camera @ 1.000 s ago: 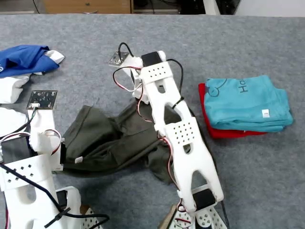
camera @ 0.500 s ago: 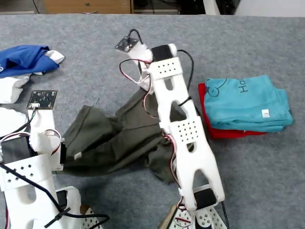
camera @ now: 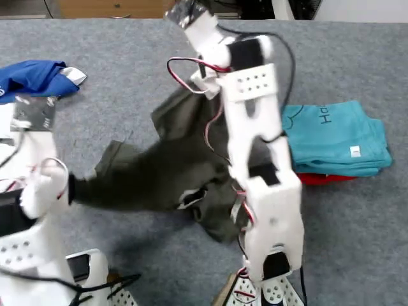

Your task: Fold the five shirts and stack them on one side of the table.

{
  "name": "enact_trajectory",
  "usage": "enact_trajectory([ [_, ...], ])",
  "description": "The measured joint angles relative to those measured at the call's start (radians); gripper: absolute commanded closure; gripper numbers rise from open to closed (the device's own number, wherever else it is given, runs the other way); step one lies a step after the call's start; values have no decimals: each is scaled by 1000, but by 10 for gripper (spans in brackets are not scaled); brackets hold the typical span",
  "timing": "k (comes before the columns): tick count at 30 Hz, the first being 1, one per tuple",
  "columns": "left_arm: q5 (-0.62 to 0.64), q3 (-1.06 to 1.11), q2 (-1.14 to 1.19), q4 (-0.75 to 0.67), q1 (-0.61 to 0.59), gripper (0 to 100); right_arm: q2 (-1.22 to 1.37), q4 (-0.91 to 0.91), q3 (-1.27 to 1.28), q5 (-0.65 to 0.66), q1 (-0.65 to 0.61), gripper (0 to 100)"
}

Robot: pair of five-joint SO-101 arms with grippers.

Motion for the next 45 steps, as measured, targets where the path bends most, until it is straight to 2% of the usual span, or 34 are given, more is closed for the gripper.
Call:
enact_trajectory([
  [7,155,-361,38,-49,0,981,-482,2,101,0,0,995],
  [11,207,-443,6,-81,0,981,-735,2,101,21,-2,995],
  [19,216,-506,-140,-86,0,981,-1097,-21,100,95,-2,995],
  [29,216,-509,-284,-97,0,980,-1227,-152,106,98,-2,995],
  [38,216,-463,-287,-103,0,980,-1227,-411,109,98,-2,995],
  [45,216,-453,-287,-103,0,980,-1238,-430,109,133,-2,994],
])
